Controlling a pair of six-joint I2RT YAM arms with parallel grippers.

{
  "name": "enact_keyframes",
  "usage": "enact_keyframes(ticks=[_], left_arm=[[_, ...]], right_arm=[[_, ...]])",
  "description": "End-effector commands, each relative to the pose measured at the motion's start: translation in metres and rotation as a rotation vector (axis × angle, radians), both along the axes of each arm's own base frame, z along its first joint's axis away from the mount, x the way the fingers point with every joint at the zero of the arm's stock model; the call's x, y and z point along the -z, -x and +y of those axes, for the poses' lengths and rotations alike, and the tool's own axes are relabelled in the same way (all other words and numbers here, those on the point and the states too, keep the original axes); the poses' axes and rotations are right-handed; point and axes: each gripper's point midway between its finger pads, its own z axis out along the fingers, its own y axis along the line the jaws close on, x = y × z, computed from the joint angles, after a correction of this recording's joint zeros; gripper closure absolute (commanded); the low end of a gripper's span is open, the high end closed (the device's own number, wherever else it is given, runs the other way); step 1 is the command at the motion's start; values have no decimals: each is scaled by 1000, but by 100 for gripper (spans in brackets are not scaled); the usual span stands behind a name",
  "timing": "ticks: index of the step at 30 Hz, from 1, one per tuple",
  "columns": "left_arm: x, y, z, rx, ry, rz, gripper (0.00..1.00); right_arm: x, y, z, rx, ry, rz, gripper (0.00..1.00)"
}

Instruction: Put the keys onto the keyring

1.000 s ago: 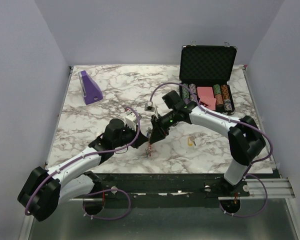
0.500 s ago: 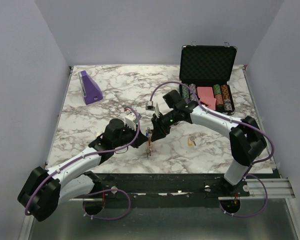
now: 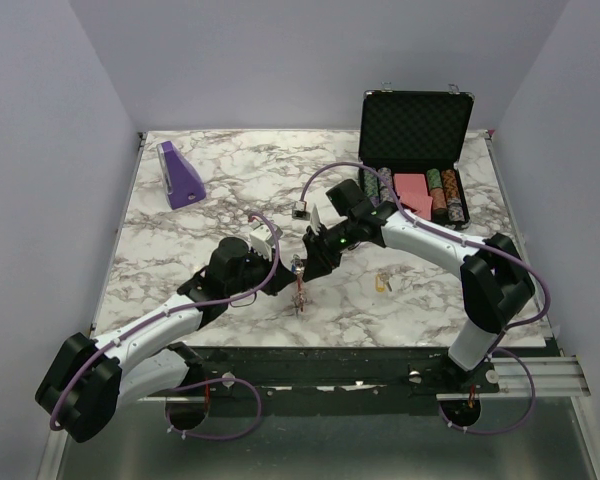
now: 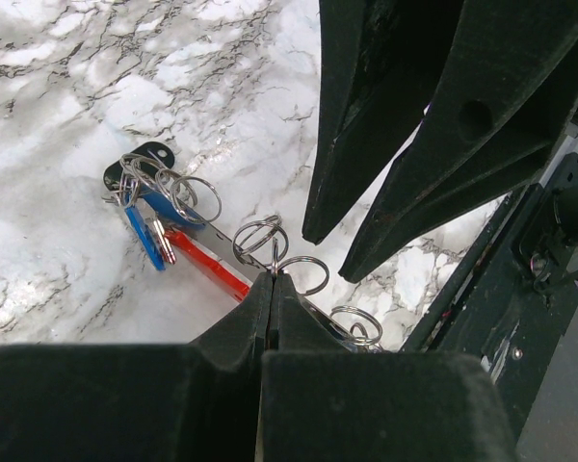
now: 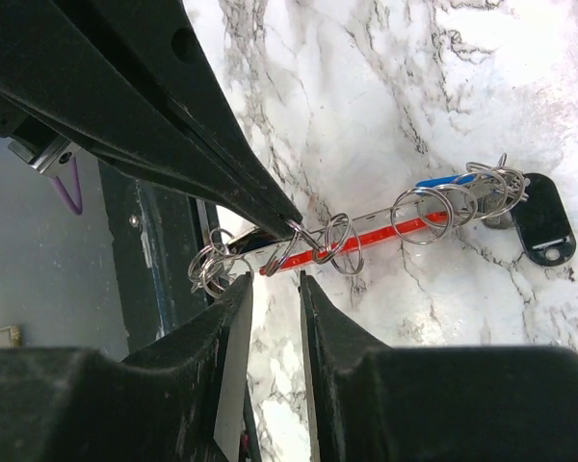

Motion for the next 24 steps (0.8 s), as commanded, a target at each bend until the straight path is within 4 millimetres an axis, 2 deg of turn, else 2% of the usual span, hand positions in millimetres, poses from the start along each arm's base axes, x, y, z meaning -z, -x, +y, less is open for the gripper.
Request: enact_keyframes(ticks=[1, 7, 14, 20, 24], left_arm=[[-6, -7, 0, -24, 22, -26, 100], [-7, -7, -1, -24, 25, -26, 100], [-7, -8, -2, -26, 28, -21, 100], [-7, -7, -2, -23, 33, -17, 100], [-8, -7, -2, -26, 35, -22, 100]], right_arm=[[-5, 3, 5, -3, -29, 24, 65], [-4, 5, 6, -4, -34, 43, 61], [7, 4, 9, 14, 5, 39, 63], [12, 6, 11, 13, 25, 39, 69], [15, 6, 11, 15, 35, 38, 76]])
